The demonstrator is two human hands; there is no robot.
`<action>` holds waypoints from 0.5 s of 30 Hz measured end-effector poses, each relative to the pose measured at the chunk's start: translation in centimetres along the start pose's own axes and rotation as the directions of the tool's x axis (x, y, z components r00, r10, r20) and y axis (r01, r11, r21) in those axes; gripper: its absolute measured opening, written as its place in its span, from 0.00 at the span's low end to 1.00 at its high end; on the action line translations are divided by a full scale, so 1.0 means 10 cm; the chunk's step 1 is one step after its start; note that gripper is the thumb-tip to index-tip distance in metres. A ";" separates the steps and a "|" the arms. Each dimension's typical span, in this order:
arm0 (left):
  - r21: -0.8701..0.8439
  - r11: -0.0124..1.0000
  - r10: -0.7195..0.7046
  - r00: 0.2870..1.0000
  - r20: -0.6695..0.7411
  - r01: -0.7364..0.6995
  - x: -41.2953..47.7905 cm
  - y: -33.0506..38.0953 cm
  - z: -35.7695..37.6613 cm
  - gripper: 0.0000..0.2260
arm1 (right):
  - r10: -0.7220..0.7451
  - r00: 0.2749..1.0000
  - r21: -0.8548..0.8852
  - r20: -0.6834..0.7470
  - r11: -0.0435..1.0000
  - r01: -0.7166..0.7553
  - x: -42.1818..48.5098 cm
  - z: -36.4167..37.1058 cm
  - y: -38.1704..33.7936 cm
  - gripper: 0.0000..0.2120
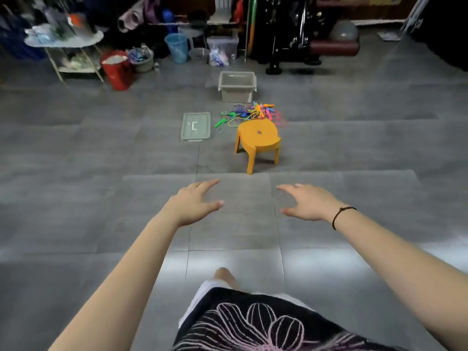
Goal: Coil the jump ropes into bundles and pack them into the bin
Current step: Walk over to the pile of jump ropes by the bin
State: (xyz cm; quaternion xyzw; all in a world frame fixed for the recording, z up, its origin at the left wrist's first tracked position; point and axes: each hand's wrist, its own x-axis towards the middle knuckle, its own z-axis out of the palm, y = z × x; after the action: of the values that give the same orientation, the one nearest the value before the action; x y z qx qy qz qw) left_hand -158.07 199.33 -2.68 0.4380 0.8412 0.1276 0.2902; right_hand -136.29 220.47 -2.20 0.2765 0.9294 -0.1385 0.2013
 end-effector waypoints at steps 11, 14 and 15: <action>0.056 0.994 0.080 0.976 0.201 -0.093 3.61 0.00 -1.39 0.32 | 0.106 0.994 0.128 0.016 0.986 -0.107 2.67 -1.22 1.10 0.31; 0.035 0.989 0.135 0.963 0.234 -0.147 4.49 0.32 -1.68 0.30 | 0.190 0.982 0.183 0.019 0.964 -0.190 3.19 -1.58 1.51 0.31; 0.026 0.986 0.156 0.957 0.245 -0.167 4.77 0.45 -1.76 0.30 | 0.213 0.977 0.206 0.013 0.956 -0.211 3.35 -1.68 1.63 0.31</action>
State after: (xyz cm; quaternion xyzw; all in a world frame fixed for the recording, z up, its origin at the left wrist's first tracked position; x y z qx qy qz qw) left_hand -187.01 241.29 -4.50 0.5240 0.7637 0.0769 0.3691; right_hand -157.64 255.18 -4.87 0.3945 0.8760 -0.2105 0.1808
